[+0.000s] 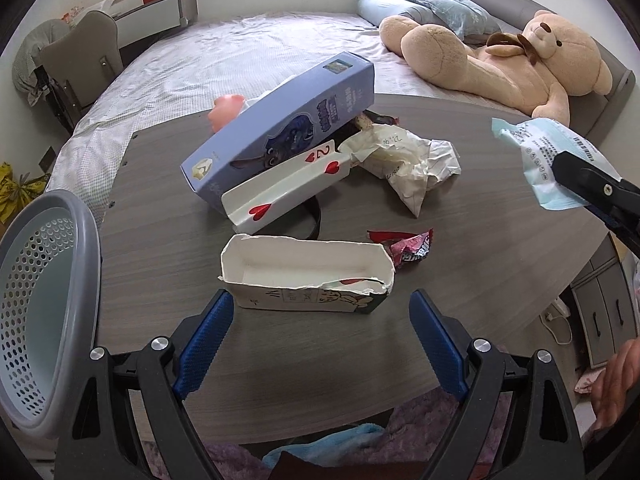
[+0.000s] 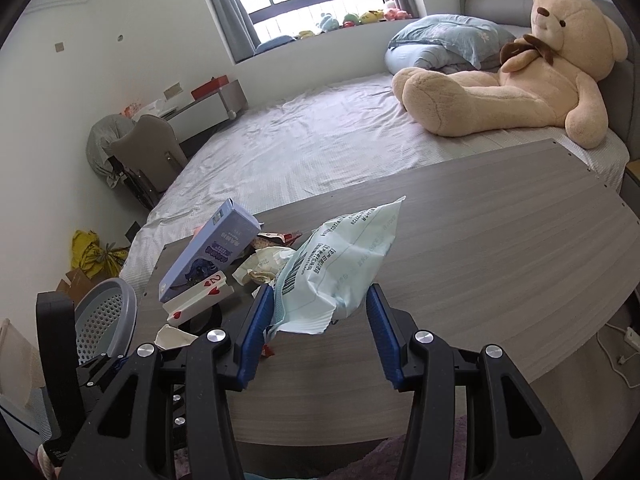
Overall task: Collect trash
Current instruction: 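Grasp the white paper tray with the left gripper while the right gripper holds the wipes packet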
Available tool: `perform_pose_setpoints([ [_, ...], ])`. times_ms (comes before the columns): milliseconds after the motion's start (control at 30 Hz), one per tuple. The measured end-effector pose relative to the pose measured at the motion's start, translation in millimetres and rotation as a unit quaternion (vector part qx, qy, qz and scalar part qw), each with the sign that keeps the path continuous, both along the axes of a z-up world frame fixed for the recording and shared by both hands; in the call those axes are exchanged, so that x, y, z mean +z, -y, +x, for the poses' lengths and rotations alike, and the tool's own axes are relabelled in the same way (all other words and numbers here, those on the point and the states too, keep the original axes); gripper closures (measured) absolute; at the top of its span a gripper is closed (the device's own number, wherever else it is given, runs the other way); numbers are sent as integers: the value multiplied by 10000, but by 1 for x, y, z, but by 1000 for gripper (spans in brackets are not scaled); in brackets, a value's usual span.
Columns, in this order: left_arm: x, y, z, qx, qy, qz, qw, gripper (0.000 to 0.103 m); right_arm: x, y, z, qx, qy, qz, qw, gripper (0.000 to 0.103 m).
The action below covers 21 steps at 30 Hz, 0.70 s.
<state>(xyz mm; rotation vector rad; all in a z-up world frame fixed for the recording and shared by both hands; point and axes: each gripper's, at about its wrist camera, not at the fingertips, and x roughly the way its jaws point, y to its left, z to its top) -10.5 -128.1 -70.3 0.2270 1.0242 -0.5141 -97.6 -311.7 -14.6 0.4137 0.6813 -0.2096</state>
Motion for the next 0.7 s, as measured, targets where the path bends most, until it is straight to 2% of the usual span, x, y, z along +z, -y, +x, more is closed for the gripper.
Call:
perform_pose_setpoints([
  [433, -13, 5, 8, -26, 44, 29, 10000, 18, -5, 4, -2, -9, -8, 116, 9999, 56],
  [567, -13, 2, 10, -2, 39, -96, 9999, 18, -6, 3, -1, 18, -24, 123, 9999, 56],
  [633, -12, 0, 10, 3, 42, -167, 9999, 22, -6, 1, 0, 28, -33, 125, 9999, 56],
  [700, -12, -2, 10, -19, -16, -235, 9997, 37, -7, 1, 1, 44, -43, 122, 9999, 56],
])
